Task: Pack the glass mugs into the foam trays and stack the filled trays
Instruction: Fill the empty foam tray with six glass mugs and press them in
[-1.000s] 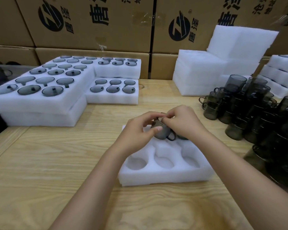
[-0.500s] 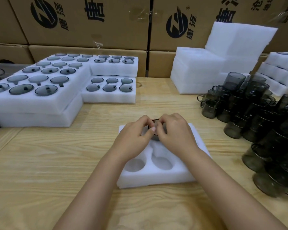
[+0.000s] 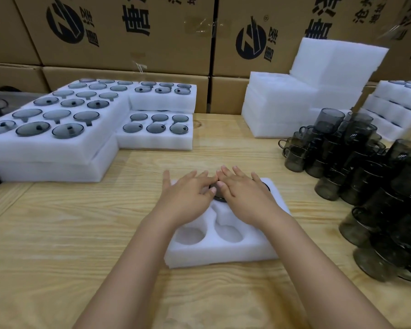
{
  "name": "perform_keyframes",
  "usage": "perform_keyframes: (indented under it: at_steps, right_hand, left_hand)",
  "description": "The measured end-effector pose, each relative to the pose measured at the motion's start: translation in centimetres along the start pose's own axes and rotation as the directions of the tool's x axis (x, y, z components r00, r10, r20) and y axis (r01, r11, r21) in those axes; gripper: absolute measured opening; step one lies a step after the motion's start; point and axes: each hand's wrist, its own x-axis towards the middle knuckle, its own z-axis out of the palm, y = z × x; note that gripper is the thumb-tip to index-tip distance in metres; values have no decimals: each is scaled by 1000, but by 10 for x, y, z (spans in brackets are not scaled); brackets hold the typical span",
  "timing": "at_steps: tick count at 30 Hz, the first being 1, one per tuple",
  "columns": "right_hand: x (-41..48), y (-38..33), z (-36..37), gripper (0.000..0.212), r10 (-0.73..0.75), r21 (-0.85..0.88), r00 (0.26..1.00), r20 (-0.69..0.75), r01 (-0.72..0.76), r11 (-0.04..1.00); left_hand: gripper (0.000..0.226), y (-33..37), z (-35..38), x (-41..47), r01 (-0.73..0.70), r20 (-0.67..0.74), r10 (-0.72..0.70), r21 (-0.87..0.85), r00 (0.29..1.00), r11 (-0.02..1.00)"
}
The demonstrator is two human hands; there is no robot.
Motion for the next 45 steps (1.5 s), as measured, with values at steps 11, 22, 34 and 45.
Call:
perform_keyframes:
  at_steps: [11, 22, 34, 45]
  right_hand:
    - [30, 56, -30, 37, 347, 716, 904, -250, -69, 695]
    - [63, 146, -24, 43, 585, 401, 797, -147, -493, 772]
    - [43, 116, -21, 36, 542, 301, 784, -302, -461, 835]
    - [23, 124, -12, 39, 472, 282, 800, -370, -387, 878]
  left_hand:
    - [53, -47, 13, -18, -41, -124, -286, -959, 950, 281]
    - [46, -52, 18, -15, -69, -147, -286, -961, 947, 266]
    - [34, -53, 18, -14, -67, -143, -279, -962, 950, 264]
    - [36, -53, 19, -14, -73, -149, -287, -963, 946, 261]
